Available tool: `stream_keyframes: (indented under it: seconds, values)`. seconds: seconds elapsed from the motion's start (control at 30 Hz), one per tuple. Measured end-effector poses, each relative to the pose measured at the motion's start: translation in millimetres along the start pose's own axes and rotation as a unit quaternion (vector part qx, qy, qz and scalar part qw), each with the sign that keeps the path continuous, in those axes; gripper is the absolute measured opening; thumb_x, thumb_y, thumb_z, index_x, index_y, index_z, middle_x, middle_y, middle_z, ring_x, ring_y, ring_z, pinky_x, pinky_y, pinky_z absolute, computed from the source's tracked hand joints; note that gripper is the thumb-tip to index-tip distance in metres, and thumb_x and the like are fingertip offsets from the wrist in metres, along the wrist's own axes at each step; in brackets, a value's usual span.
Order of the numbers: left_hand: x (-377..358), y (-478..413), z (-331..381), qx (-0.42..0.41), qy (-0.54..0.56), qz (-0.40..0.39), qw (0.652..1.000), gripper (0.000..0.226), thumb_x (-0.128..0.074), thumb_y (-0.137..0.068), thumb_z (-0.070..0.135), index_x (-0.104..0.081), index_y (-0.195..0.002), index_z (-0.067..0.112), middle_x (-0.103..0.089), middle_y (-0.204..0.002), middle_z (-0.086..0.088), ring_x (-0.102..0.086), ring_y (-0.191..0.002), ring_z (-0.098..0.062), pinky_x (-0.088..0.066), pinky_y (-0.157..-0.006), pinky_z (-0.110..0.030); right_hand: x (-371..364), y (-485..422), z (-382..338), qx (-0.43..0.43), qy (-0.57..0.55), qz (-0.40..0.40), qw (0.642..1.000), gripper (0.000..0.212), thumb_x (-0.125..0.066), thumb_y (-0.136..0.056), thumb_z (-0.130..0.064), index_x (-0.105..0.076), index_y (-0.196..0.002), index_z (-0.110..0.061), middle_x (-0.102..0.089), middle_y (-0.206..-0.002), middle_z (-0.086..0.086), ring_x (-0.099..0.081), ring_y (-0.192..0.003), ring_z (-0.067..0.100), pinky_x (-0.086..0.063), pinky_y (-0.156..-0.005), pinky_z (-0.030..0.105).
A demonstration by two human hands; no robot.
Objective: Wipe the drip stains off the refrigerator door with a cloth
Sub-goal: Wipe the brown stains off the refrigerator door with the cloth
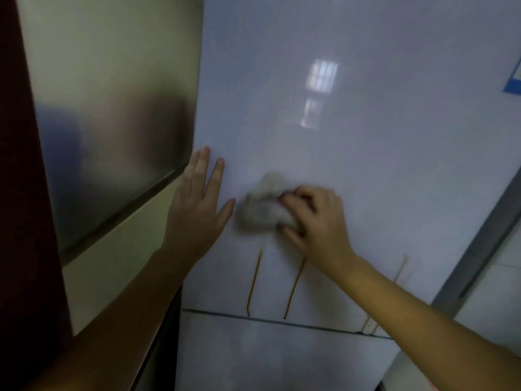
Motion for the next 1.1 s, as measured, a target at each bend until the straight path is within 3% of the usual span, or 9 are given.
stream_keyframes:
  seconds: [0.07,0.13,0.27,0.43,0.67,0.9,1.03,1.1]
  values:
    - [0.9,-0.8,1.5,0.004,0.002,-0.002,1.0,0.069,-0.052,-0.103,0.04,-0.032,-0.157,0.002,-0.023,-0.165,-0.025,-0.022,-0.154,-0.04,-0.031,-0.123,-0.05,-19.0,30.3,-19.5,0.061,-0.005,-0.064,0.996,0.041,-0.071,-0.09,-0.04,-0.068,-0.124,-0.016,-0.062,-0.117,0.012,-0.055,-0.102,0.031,-0.043,-0.081,0.041]
    - [2.6,-2.6,5.6,0.004,-0.004,-0.001,1.0,0.066,-0.052,-0.102,0.039,-0.037,-0.155,0.002,-0.025,-0.164,-0.027,-0.024,-0.153,-0.042,-0.029,-0.123,-0.056,-16.9,41.9,-14.4,0.052,-0.007,-0.081,0.995,0.043,-0.075,-0.087,-0.039,-0.068,-0.124,-0.018,-0.06,-0.118,0.009,-0.055,-0.101,0.03,-0.043,-0.078,0.04]
    - [1.5,2.0,24.5,-0.045,-0.03,0.006,0.999,0.058,-0.053,-0.102,0.039,-0.048,-0.149,0.006,-0.033,-0.161,-0.027,-0.031,-0.151,-0.043,-0.029,-0.119,-0.063,17.6,39.2,25.2,-0.011,0.018,-0.038,0.999,0.046,-0.076,-0.084,-0.038,-0.069,-0.123,-0.014,-0.061,-0.119,0.011,-0.056,-0.101,0.031,-0.041,-0.081,0.04]
    - [-14.8,20.1,48.8,-0.103,-0.036,-0.022,0.994,0.056,-0.052,-0.102,0.038,-0.048,-0.149,0.008,-0.034,-0.161,-0.027,-0.031,-0.15,-0.044,-0.03,-0.119,-0.063,28.3,61.8,49.2,-0.089,0.029,-0.027,0.995,0.049,-0.082,-0.079,-0.031,-0.07,-0.122,-0.01,-0.061,-0.121,0.014,-0.058,-0.103,0.035,-0.044,-0.085,0.044]
    - [-29.9,40.6,57.2,-0.109,-0.044,-0.041,0.992,0.06,-0.043,-0.106,0.041,-0.037,-0.156,0.008,-0.027,-0.164,-0.026,-0.025,-0.153,-0.042,-0.027,-0.121,-0.062,4.2,100.8,25.8,-0.041,-0.001,-0.04,0.998,0.05,-0.079,-0.082,-0.032,-0.06,-0.126,-0.018,-0.059,-0.12,0.011,-0.056,-0.103,0.033,-0.043,-0.084,0.042]
    - [-35.2,43.5,54.3,-0.119,-0.067,-0.044,0.99,0.064,-0.047,-0.105,0.04,-0.031,-0.159,0.008,-0.024,-0.164,-0.027,-0.022,-0.154,-0.043,-0.02,-0.124,-0.059,2.1,106.0,26.5,-0.031,-0.001,-0.049,0.998,0.051,-0.086,-0.077,-0.033,-0.069,-0.122,-0.015,-0.06,-0.118,0.01,-0.054,-0.102,0.031,-0.043,-0.08,0.043]
    - [-35.1,42.7,54.4,-0.13,-0.072,-0.036,0.988,0.064,-0.044,-0.106,0.042,-0.03,-0.159,0.009,-0.023,-0.165,-0.026,-0.02,-0.154,-0.042,-0.019,-0.125,-0.058,8.4,105.5,37.1,-0.121,-0.01,0.006,0.993,0.053,-0.083,-0.074,-0.031,-0.069,-0.122,-0.014,-0.059,-0.119,0.012,-0.052,-0.104,0.031,-0.043,-0.084,0.042]
    - [-34.9,43.2,53.7,-0.132,-0.075,-0.031,0.988,0.064,-0.043,-0.106,0.043,-0.029,-0.16,0.009,-0.022,-0.165,-0.026,-0.02,-0.154,-0.042,-0.018,-0.126,-0.058,-7.7,117.8,14.8,-0.116,-0.025,-0.002,0.993,0.055,-0.078,-0.075,-0.031,-0.065,-0.125,-0.016,-0.059,-0.119,0.013,-0.05,-0.105,0.031,-0.041,-0.085,0.041]
Point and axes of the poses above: each hand's wrist, its own y-axis away from the middle knuckle, its own x-axis out of the back of the hand, z = x × y, the point moved 8 cm from there along -y, towards the middle knuckle
